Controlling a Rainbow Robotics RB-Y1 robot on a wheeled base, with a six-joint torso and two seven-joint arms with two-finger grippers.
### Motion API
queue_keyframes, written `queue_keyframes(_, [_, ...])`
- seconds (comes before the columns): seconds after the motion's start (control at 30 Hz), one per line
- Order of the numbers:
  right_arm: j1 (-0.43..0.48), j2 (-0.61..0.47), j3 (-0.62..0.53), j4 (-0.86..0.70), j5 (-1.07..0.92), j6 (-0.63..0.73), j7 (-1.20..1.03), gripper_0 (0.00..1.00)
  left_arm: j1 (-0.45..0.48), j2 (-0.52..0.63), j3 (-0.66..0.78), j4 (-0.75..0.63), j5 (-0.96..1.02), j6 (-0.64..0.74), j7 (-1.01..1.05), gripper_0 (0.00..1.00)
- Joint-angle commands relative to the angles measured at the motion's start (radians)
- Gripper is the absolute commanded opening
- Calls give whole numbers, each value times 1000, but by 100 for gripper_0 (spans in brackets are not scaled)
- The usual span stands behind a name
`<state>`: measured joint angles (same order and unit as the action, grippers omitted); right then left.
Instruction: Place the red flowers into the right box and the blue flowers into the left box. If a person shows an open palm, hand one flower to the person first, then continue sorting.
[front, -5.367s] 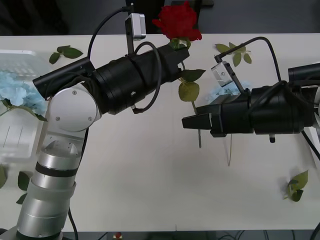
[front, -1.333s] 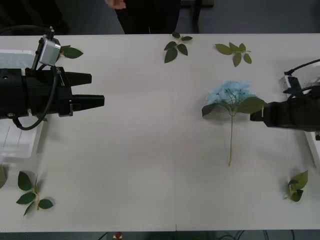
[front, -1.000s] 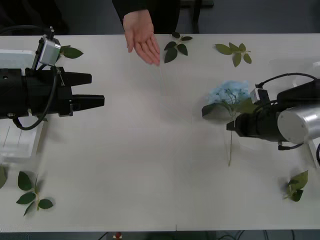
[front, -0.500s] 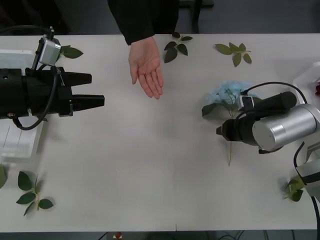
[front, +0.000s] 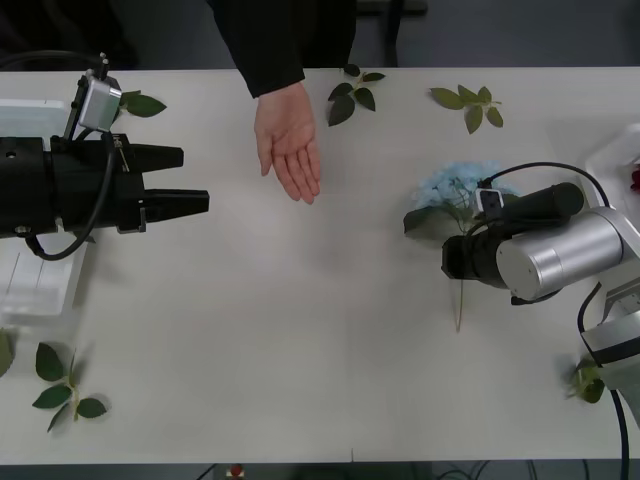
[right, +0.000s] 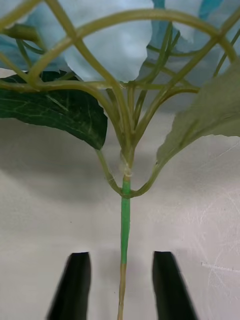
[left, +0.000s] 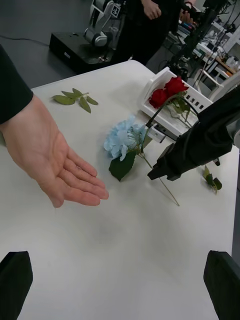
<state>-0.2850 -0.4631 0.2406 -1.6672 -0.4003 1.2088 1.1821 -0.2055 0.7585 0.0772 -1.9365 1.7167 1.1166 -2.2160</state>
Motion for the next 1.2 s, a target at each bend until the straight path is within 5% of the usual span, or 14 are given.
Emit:
queue_keyframes(0.03, [-17, 3, 2, 9, -8, -29, -44, 0, -31, -11, -7, -13, 18, 0, -13, 100])
queue_keyframes(0.37, [-23, -14, -14, -5, -8, -48, -33, 0, -32, -11, -7, -12, 23, 0, -13, 100])
queue_keyframes(0.77, [15, -35, -144, -324, -2, -91, 82, 0, -31, -11, -5, -13, 23, 0, -11, 100])
queue_keyframes(1.2, [-3, -40, -75, -367, -150, -677, 402, 0, -31, -13, -7, -12, 20, 0, -10, 100])
